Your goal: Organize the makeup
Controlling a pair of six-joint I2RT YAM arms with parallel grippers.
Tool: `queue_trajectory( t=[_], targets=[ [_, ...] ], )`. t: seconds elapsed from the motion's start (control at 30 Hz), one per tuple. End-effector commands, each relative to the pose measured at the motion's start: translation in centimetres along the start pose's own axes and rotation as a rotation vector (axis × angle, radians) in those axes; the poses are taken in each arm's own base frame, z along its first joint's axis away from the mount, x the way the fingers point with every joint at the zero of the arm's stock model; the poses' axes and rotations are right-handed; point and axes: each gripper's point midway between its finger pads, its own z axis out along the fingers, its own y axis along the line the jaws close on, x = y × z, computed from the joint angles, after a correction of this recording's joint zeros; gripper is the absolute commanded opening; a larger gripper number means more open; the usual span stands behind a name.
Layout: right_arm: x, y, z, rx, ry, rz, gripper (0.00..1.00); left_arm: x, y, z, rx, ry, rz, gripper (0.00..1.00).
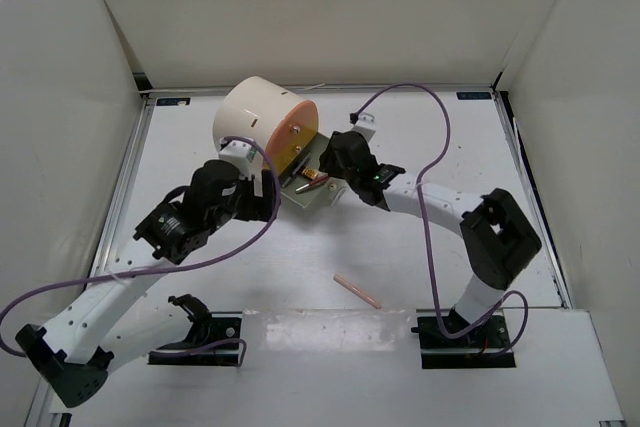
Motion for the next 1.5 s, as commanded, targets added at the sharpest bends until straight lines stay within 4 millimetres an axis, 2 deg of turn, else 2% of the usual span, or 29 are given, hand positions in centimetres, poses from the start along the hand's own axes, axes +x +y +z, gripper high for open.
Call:
queue_trajectory(
  t=[0.0, 0.1, 0.13, 0.17, 0.2, 0.23, 0.27, 0.3, 0.33, 0.37, 0.4, 0.43, 0.5, 0.57, 0.63, 0.67, 0.73, 0.77, 0.93, 0.97, 1.13, 1.2, 1.33, 1.47],
  targets=[
    [-4.3, -0.5, -2.6, 0.006, -0.11, 0.017, 0.44, -0.3, -1.7, 0.1, 0.086, 0.024, 0.025, 0.98],
    [-6.4, -3.6, -4.5, 0.078, -0.148, -0.008, 0.46, 1.5, -5.1, 1.5, 0.239, 0.107, 0.1, 0.98],
    [-7.1, -6.3, -4.9, 0.141, -0.144, -0.01, 0.48, 2.2, -6.3, 1.5, 0.29, 0.135, 0.134, 0.98],
    [-7.7, -7.8, -6.0, 0.164, -0.146, -0.001, 0.51, 3.1, -7.2, 1.7, 0.319, 0.159, 0.173, 0.98],
    [-8.0, -9.4, -6.5, 0.188, -0.138, 0.01, 0.54, 4.8, -8.6, 1.6, 0.377, 0.193, 0.262, 0.98],
    [-8.3, -11.0, -7.1, 0.217, -0.13, 0.027, 0.6, 6.1, -9.8, 2.1, 0.42, 0.225, 0.319, 0.98],
    [-8.7, -14.2, -8.1, 0.254, -0.111, 0.058, 0.66, 7.6, -10.4, 2.4, 0.448, 0.253, 0.369, 0.98],
    [-8.7, -15.8, -8.5, 0.279, -0.098, 0.077, 0.71, 9.1, -11.7, 2.2, 0.504, 0.271, 0.457, 0.98],
    [-8.8, -17.3, -9.2, 0.31, -0.092, 0.093, 0.99, 10.1, -12.7, 3.0, 0.529, 0.289, 0.493, 0.98],
    [-9.0, -20.2, -10.1, 0.378, -0.083, 0.119, 0.99, 10.9, -13.2, 3.4, 0.546, 0.304, 0.524, 0.98],
    [-9.0, -21.0, -11.0, 0.387, -0.081, 0.122, 0.99, 11.5, -14.1, 3.5, 0.583, 0.316, 0.566, 0.98],
    [-8.9, -22.1, -11.7, 0.422, -0.075, 0.131, 0.99, 12.9, -15.2, 4.0, 0.646, 0.359, 0.609, 0.98],
    [-8.8, -24.4, -13.4, 0.484, -0.073, 0.147, 0.99, 13.9, -16.8, 4.0, 0.727, 0.366, 0.695, 0.98],
    [-9.3, -25.5, -14.8, 0.507, -0.088, 0.167, 0.99, 16.0, -17.9, 4.9, 0.767, 0.411, 0.746, 0.98],
    [-9.0, -25.8, -15.4, 0.489, -0.077, 0.184, 0.99, 17.6, -18.3, 5.3, 0.788, 0.449, 0.789, 0.98],
    [-8.9, -26.0, -15.6, 0.479, -0.075, 0.187, 0.99, 19.0, -18.7, 5.7, 0.79, 0.486, 0.814, 0.98],
    [-8.6, -26.3, -16.0, 0.462, -0.072, 0.207, 0.99, 20.3, -19.5, 5.5, 0.81, 0.502, 0.859, 0.98],
    [-8.4, -26.4, -16.2, 0.456, -0.064, 0.209, 0.99, 20.9, -19.7, 6.1, 0.787, 0.5, 0.878, 0.97],
    [-6.7, -26.7, -16.0, 0.426, 0.006, 0.228, 0.99, 22.7, -21.3, 6.2, 0.737, 0.405, 0.987, 0.96],
    [-6.5, -26.5, -15.9, 0.413, 0.018, 0.224, 0.99, 22.3, -21.3, 7.2, 0.678, 0.357, 1.0, 0.96],
    [-5.6, -26.0, -16.0, 0.376, 0.048, 0.234, 0.99, 23.3, -22.0, 8.6, 0.663, 0.333, 1.04, 0.94],
    [-5.2, -25.9, -15.9, 0.365, 0.063, 0.226, 0.99, 24.1, -22.3, 9.0, 0.681, 0.348, 1.049, 0.89],
    [-5.3, -26.0, -16.7, 0.377, 0.049, 0.216, 0.99, 26.4, -20.8, 10.1, 0.63, 0.426, 1.095, 0.81],
    [-6.1, -26.9, -17.5, 0.406, 0.013, 0.228, 0.99, 27.2, -20.1, 10.1, 0.608, 0.447, 1.098, 0.5]
  ],
)
